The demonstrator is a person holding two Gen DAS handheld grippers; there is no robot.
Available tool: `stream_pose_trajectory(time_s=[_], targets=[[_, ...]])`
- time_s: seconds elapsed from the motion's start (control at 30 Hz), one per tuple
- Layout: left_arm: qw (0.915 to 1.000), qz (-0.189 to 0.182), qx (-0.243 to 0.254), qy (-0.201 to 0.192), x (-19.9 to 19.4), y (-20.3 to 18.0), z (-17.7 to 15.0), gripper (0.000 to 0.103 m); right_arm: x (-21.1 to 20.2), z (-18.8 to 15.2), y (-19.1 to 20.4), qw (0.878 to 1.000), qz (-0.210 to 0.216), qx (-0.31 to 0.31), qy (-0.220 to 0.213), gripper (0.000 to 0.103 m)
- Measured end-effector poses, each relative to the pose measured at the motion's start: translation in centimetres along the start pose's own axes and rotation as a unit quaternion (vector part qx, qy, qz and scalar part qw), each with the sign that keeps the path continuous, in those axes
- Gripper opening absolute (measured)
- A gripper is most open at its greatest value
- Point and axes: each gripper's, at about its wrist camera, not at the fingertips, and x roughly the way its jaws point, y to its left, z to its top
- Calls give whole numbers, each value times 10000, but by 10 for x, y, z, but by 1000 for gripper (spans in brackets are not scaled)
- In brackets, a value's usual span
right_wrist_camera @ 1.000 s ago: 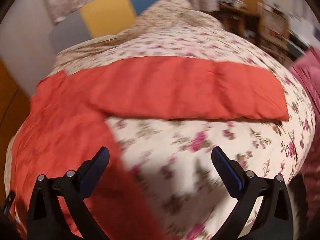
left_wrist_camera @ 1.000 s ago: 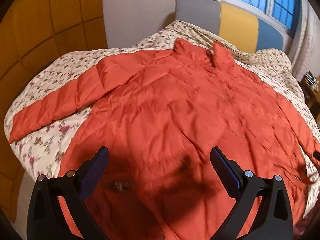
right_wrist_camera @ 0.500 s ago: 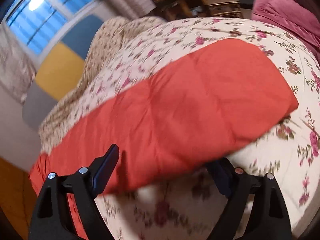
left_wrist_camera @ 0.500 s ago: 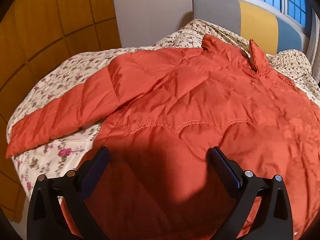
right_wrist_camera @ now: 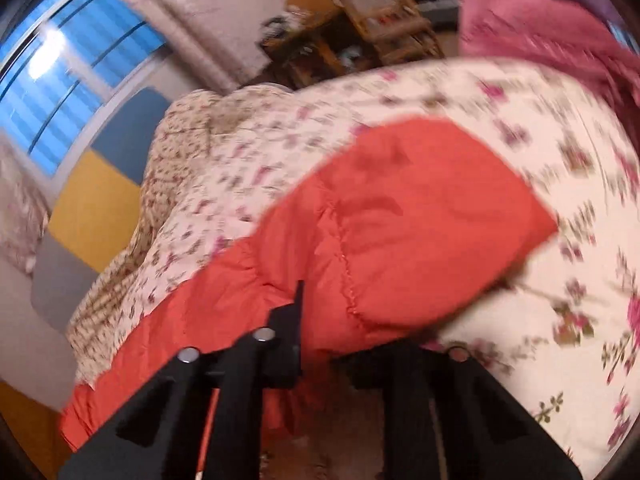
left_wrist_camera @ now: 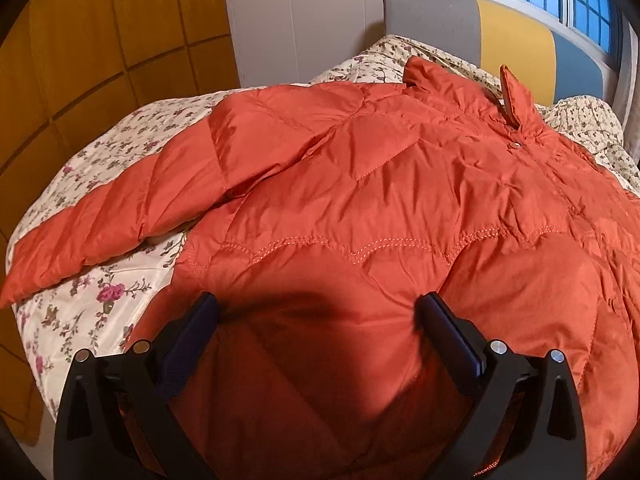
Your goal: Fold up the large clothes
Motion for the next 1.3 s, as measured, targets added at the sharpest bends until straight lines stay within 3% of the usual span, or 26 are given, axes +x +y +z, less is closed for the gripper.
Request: stream_pose_trajectory(time_s=[0.1,0.23,0.4,0.47,0.7,0.9,1.03,1.17,1.3], targets=[[10000,1,-1,-6,0,0,0,100,-15,-3,36,9961,144,-781,-385,10],[10000,-11,-12,-7,0,0,-1,100,-38,-26,96,9749,428,-2019,-839,10],[10000,36,20,-1,1,-1,0,100,-54,-74,165,9316,960,-3347,-1040,10],[10000,55,29,-2,1,-1,0,100,-60,-98,189,9089,1186,-3851,-1074,9],[9999,132,73,-1,1,-3,-1,100,-58,-169,250,8464,1909,-4907,-804,7],[9999,130,73,-1,1,-3,-1,100,-61,-234,269,7996,2293,-5519,-596,7],[9999,137,77,-4,1,-4,-1,100,-60,-270,274,7557,2470,-6043,-519,7],[9998,181,103,-13,1,-3,-1,100,-56,-292,279,7231,2689,-6353,-342,7],[9997,222,130,-15,1,-4,-1,100,-60,-316,283,6766,2953,-6741,-239,7]])
